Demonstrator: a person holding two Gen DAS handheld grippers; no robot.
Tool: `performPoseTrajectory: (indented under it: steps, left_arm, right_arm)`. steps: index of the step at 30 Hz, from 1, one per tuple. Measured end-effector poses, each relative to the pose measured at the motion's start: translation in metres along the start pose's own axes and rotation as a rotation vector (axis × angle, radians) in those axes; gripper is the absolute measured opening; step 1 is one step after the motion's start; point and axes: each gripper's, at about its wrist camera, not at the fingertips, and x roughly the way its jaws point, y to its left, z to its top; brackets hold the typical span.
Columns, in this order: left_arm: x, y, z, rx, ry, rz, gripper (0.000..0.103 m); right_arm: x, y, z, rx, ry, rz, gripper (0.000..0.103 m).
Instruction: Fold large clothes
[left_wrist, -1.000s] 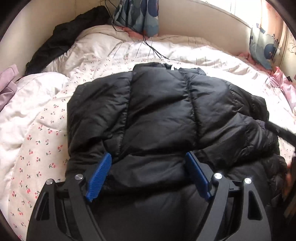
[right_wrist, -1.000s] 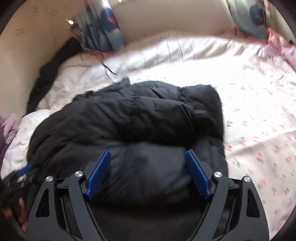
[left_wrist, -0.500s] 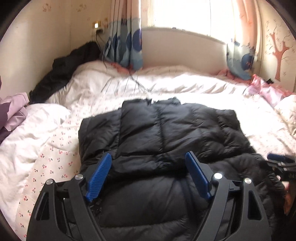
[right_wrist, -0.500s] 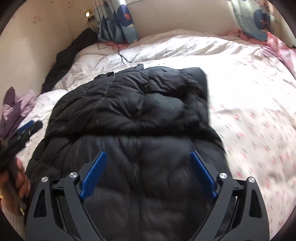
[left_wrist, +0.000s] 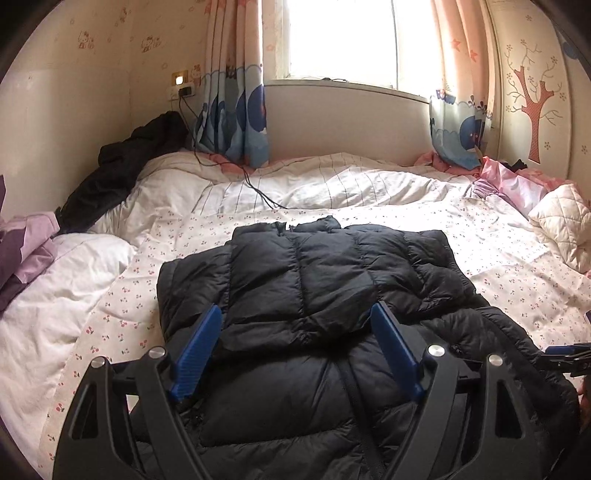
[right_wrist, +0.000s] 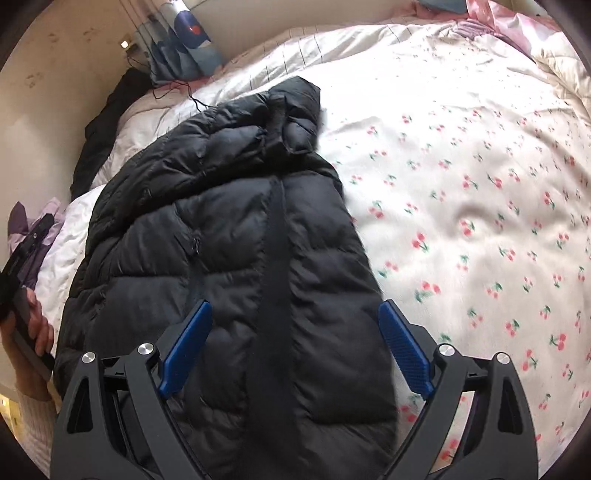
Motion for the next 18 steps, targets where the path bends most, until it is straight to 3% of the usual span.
performPoseTrajectory:
  steps: [11, 18]
  left_arm:
    - [-0.011, -0.012, 0.002, 0.053, -0.033, -0.001, 0.080]
    - [-0.032, -0.002, 0.002, 0.063, -0.024, -0.014, 0.080]
  right_arm:
    - [-0.022, -0.006, -0.021, -0.061, 0.082, 0.009, 0.088]
    - [-0.031, -0.012, -0.039, -0.056, 0.156, 0.077, 0.088]
